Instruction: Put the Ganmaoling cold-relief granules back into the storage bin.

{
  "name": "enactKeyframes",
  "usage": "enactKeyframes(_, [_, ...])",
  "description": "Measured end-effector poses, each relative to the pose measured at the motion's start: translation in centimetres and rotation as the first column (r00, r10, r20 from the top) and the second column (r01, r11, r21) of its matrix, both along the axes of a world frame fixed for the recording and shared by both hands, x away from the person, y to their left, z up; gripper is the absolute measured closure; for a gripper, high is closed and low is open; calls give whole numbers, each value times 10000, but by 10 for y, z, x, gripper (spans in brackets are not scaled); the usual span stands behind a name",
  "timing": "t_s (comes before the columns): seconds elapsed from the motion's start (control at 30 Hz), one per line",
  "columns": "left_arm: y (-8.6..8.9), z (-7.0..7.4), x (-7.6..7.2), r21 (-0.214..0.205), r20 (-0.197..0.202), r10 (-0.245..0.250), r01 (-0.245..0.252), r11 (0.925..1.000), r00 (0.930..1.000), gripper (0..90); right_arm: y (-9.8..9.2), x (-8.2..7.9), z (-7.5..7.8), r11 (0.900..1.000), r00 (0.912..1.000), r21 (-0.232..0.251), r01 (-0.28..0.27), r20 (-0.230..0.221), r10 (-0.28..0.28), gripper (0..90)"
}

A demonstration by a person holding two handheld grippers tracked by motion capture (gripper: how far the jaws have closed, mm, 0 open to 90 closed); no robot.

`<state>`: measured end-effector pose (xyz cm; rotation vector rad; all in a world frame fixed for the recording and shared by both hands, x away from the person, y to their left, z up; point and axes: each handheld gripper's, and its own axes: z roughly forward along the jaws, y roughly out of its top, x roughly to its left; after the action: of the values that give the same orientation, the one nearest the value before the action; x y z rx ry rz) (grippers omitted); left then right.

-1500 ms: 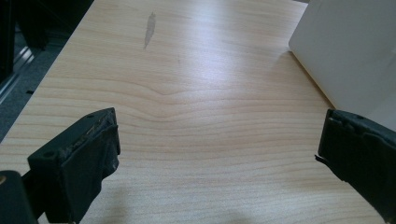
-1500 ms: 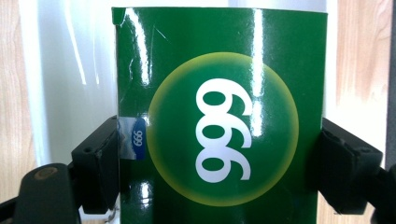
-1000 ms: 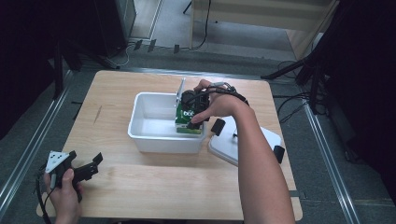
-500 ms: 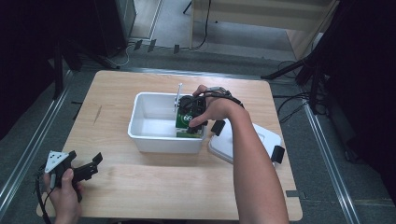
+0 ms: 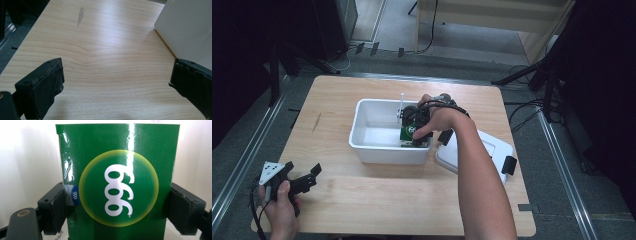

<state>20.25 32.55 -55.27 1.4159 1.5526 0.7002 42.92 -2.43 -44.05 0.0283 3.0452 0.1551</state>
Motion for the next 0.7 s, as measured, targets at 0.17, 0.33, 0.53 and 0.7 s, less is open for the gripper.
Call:
enactKeyframes(0.17, [0,0,0,6,8,8,-8,10000,10000,0,2,1,-1,9997,9999,-208,163,-45,-164,149])
enactKeyframes(0.33, [0,0,0,16,15,13,-13,10000,10000,0,1,3,3,9985,9985,-56,544,102,-543,152])
enactKeyframes(0.53, [-1,0,0,23,12,19,-19,10000,10000,0,-3,0,9,9981,9979,82,603,220,-605,146])
enactKeyframes(0.7, [-1,0,0,24,4,24,-24,10000,10000,0,-7,-1,17,9964,9955,373,756,539,-776,102])
